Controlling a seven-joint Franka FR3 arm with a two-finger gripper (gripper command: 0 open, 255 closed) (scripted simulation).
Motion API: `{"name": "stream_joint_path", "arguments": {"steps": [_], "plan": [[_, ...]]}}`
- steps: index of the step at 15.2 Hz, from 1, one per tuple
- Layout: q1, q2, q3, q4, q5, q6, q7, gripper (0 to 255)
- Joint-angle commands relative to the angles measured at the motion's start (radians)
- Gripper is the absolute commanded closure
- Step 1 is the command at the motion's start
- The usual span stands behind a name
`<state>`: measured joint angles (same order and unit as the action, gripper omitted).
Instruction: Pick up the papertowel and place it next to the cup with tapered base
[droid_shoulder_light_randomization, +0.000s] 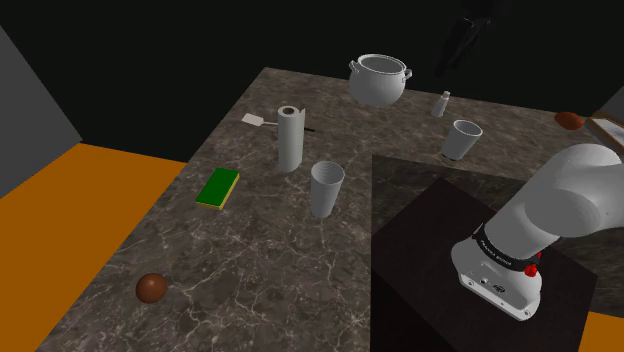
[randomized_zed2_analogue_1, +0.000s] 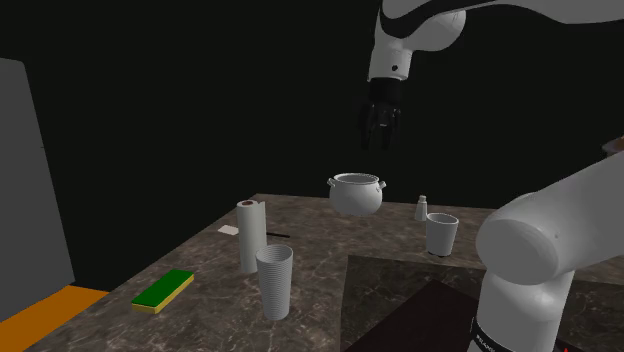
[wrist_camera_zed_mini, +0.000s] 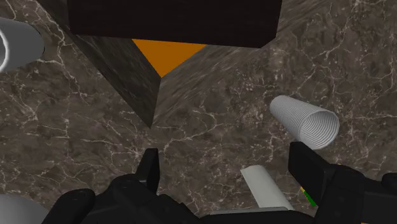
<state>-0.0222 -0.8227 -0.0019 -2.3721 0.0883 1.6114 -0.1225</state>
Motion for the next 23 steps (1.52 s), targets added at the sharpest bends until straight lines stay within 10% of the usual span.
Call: {"name": "stream_joint_path", "arguments": {"steps": [1, 23], "plan": [[0.000, 0.000, 0.000, 0.000, 0.000, 0.000, 0.000, 0], [0.073, 0.763, 0.274, 0.372, -0.098, 0.392, 0.221, 0]]}}
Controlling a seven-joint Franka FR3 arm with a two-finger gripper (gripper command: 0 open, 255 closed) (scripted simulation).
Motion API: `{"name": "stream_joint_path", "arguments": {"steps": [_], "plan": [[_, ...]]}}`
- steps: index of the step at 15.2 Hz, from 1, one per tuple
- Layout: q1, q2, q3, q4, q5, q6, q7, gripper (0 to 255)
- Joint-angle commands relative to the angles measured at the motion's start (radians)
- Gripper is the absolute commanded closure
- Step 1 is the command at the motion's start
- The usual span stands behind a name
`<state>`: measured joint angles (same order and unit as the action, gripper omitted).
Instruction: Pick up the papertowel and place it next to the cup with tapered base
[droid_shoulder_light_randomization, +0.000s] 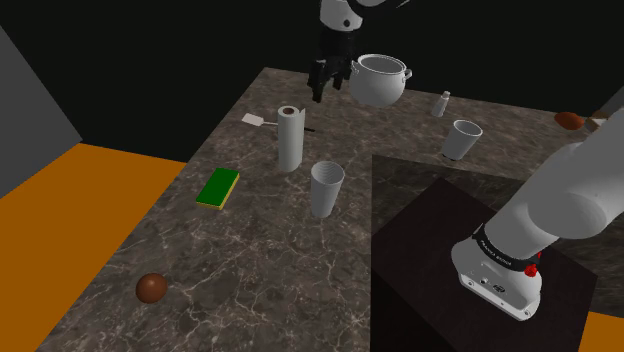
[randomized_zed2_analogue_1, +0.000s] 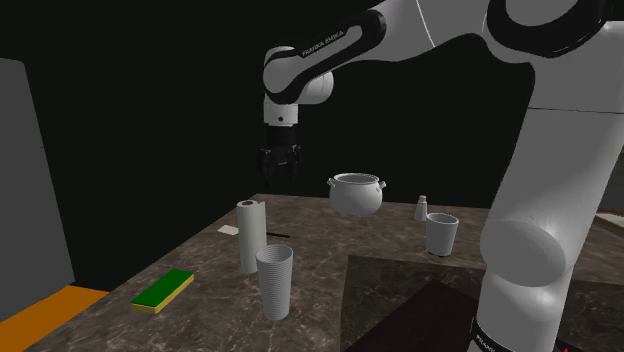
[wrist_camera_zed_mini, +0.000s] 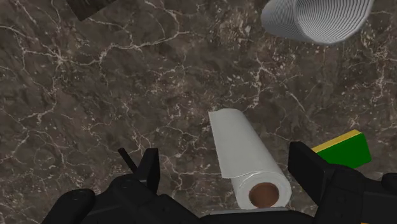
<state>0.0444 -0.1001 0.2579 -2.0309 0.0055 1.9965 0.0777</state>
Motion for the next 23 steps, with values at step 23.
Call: {"name": "stream_joint_path", "arguments": {"steps": [23], "plan": [[0.078, 0.406, 0.041, 0.275, -0.180, 0.095, 0.137, 0]]}}
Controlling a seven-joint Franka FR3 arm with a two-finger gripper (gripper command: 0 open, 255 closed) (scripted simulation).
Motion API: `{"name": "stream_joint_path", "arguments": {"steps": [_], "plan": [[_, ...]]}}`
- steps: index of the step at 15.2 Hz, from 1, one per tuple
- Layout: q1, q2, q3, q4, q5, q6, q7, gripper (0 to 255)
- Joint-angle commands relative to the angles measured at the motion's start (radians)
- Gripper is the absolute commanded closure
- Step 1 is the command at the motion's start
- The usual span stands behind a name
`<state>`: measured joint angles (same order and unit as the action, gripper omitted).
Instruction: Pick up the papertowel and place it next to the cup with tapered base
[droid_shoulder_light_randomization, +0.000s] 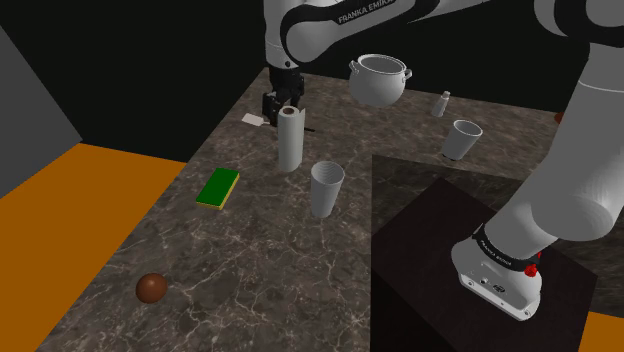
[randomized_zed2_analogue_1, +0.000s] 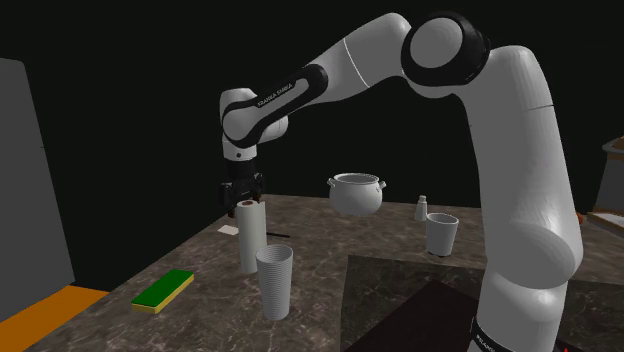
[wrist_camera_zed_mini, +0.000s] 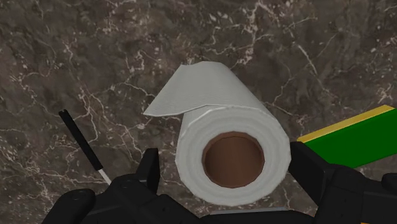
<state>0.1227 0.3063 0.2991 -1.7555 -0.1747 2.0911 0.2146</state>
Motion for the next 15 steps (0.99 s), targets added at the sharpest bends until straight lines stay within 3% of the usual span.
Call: {"name": "stream_joint_path", "arguments": {"steps": [1, 2, 11, 15], "plan": [[0.000, 0.000, 0.000, 0.000, 0.000, 0.000, 0.000, 0], [0.000, 0.000, 0.000, 0.000, 0.000, 0.000, 0.000, 255], [0.000, 0.000, 0.000, 0.000, 0.000, 0.000, 0.000, 255], [-0.001, -0.017, 0.003, 0.031, 0.009, -0.047, -0.008, 255]]}}
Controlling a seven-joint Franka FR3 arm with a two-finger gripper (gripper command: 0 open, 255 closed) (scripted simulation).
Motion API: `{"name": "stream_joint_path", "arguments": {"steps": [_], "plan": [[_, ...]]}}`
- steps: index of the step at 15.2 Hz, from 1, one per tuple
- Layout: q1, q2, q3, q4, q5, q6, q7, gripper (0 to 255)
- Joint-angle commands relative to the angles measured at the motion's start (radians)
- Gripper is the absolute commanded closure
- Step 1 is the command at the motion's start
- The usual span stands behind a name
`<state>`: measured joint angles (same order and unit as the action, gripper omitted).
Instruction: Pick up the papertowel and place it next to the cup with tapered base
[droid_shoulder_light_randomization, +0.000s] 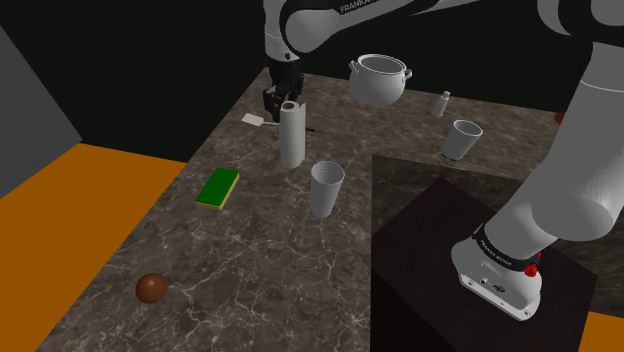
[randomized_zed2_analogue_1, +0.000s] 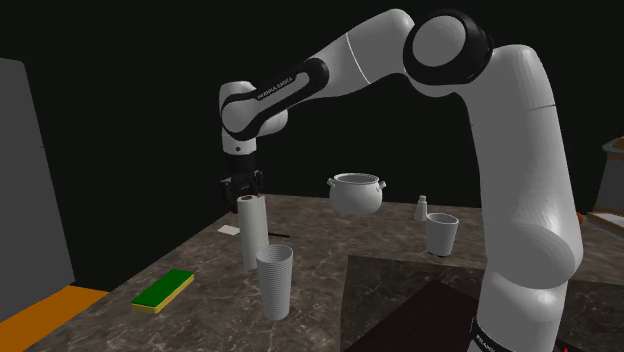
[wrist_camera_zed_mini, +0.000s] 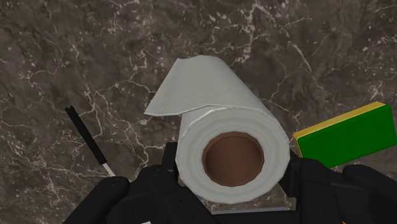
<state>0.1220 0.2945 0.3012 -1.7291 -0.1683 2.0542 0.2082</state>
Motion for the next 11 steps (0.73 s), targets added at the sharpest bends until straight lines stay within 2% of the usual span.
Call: {"name": "stream_joint_path", "arguments": {"steps": [1, 11], "plan": [[0.000, -0.009, 0.001, 0.013, 0.004, -0.022, -0.003, 255], [0.000, -0.035, 0.006, 0.113, 0.019, -0.146, -0.019, 255]]}}
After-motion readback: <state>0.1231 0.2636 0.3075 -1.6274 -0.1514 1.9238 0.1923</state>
